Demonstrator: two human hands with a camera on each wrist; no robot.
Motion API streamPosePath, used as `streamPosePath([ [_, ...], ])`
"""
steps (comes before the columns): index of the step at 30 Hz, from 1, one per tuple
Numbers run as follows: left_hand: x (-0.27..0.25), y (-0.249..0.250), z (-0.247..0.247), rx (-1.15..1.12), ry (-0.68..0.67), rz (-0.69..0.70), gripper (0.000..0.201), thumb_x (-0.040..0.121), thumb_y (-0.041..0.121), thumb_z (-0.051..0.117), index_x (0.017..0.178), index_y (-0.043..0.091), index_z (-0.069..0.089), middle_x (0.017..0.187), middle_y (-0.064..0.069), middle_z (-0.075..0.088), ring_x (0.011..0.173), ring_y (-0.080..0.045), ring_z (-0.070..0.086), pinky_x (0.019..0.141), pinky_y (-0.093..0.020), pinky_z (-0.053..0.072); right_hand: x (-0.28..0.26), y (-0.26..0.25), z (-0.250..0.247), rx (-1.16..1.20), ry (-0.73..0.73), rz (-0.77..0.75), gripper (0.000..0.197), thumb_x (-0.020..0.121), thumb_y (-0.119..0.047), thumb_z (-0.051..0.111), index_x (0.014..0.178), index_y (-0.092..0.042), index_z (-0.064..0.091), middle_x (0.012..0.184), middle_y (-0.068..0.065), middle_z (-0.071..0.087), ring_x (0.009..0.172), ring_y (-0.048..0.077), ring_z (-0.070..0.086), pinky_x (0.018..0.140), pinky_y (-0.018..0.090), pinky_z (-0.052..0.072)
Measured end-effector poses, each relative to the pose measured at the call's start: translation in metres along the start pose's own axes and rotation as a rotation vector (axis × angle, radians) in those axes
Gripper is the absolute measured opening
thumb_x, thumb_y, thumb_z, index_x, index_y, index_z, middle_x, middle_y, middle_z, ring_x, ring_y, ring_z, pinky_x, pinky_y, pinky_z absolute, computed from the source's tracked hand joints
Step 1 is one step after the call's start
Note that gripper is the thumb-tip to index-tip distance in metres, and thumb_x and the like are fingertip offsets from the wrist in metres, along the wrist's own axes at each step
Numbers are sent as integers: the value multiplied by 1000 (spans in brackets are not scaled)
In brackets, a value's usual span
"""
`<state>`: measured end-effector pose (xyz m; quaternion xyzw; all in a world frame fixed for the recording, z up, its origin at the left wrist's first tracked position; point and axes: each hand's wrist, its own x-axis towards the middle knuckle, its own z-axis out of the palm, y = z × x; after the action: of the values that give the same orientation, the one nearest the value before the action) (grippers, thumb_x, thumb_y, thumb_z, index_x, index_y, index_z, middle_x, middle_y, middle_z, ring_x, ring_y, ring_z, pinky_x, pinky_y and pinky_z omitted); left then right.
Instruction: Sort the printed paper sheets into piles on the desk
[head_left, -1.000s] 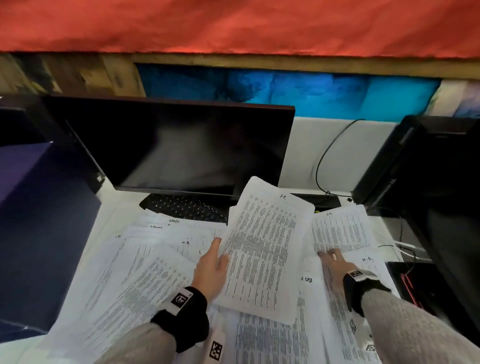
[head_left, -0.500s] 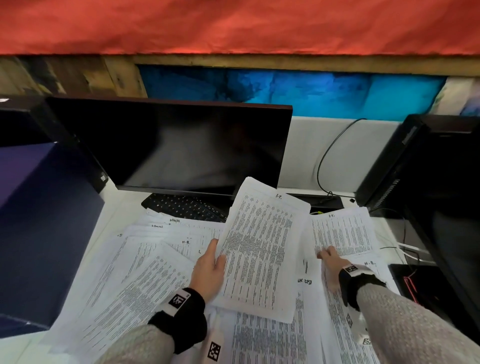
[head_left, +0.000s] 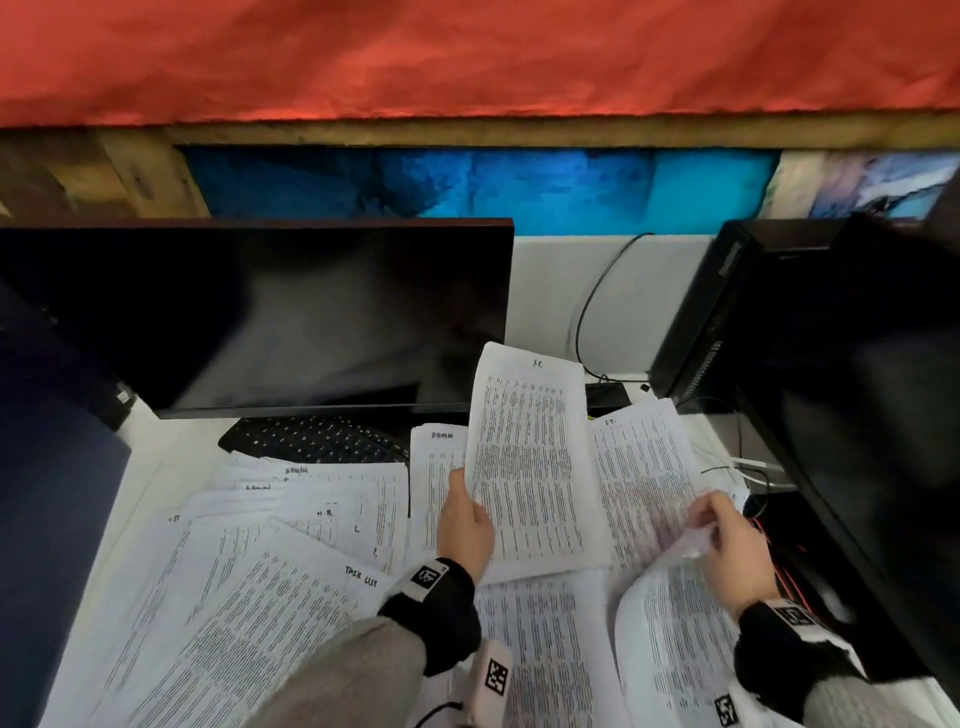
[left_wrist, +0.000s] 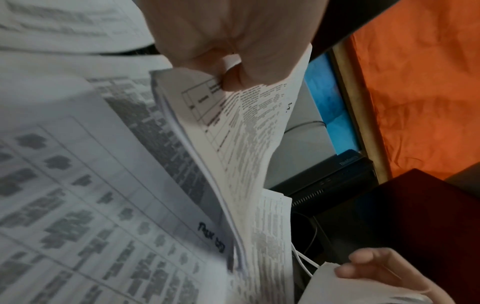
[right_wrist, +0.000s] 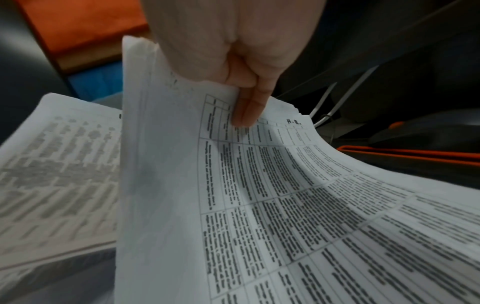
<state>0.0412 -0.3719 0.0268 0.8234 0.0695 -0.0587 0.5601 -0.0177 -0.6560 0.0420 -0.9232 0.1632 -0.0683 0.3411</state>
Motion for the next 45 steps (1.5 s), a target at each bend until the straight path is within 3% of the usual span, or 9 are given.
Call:
streamPosePath([
  [5, 12, 19, 32, -56, -80, -73, 53, 97, -2, 31, 145, 11, 15, 83, -19, 54, 64, -19, 47, 59, -38, 47, -15, 5, -12, 88, 49, -11, 35, 71, 19, 48, 86, -13, 55, 83, -2, 63, 78, 16, 60, 66, 9, 41],
  [10, 10, 15, 70, -38, -312, -264, 62, 98, -2, 28, 151, 13, 1, 156, -10, 19, 142, -29, 24, 114, -34, 24, -17, 12, -13, 84, 102, -21, 39, 69, 17, 53, 85, -19, 55, 84, -6, 64, 79, 12, 61, 67, 14, 42],
  [14, 5, 13, 85, 76, -443, -325, 38, 102, 4, 28, 137, 16, 22, 121, -7, 53, 108, -20, 56, 92, -18, 43, -22, 12, -10, 89, 116, -26, 45, 67, 22, 47, 85, -19, 55, 84, -5, 62, 80, 9, 59, 67, 10, 41],
  [22, 11, 4, 97, 261, -498, -224, 14, 96, 1, 35, 89, 13, 38, 72, 0, 40, 58, -12, 35, 60, -29, 36, -28, 12, -2, 66, 151, -22, 55, 68, 23, 40, 81, -29, 51, 82, -8, 62, 82, 6, 59, 69, 7, 40],
  [28, 18, 0, 110, 252, -559, -217, 27, 77, 10, 63, 71, 30, 46, 86, -1, 57, 83, -23, 60, 82, -31, 52, -33, 5, -4, 80, 157, -22, 50, 69, 22, 38, 83, -23, 53, 82, -4, 62, 82, 8, 57, 70, 5, 38],
  [33, 12, -9, 99, 199, -518, -100, 42, 93, 10, 46, 135, 13, 46, 134, -5, 49, 116, -28, 57, 93, -37, 52, -28, -1, 2, 62, 92, -27, 46, 71, 23, 39, 91, -15, 55, 85, -4, 61, 84, 15, 61, 73, 1, 37],
  [37, -4, -13, 55, 269, -303, 56, 27, 94, 6, 43, 103, 24, 61, 110, 5, 59, 100, -12, 58, 89, -20, 46, -8, -6, 16, 9, 8, -12, 40, 79, 13, 48, 108, -14, 55, 108, 4, 62, 102, 24, 60, 93, 31, 47],
  [42, -17, -44, -16, 248, -210, 77, 20, 95, 9, 49, 93, 23, 64, 97, 14, 61, 88, -2, 57, 72, -4, 39, 2, -16, 44, -112, -285, 14, 71, 89, 4, 46, 149, -24, 22, 160, 4, 4, 142, 27, 26, 115, 43, 27],
  [45, -25, -59, -63, 222, -110, 80, 18, 93, 9, 54, 87, 24, 62, 92, 11, 63, 80, -2, 56, 71, -7, 43, -10, -34, 76, -85, -316, -10, 55, 96, -9, 45, 146, -23, 28, 157, 8, 11, 139, 29, 31, 114, 43, 28],
])
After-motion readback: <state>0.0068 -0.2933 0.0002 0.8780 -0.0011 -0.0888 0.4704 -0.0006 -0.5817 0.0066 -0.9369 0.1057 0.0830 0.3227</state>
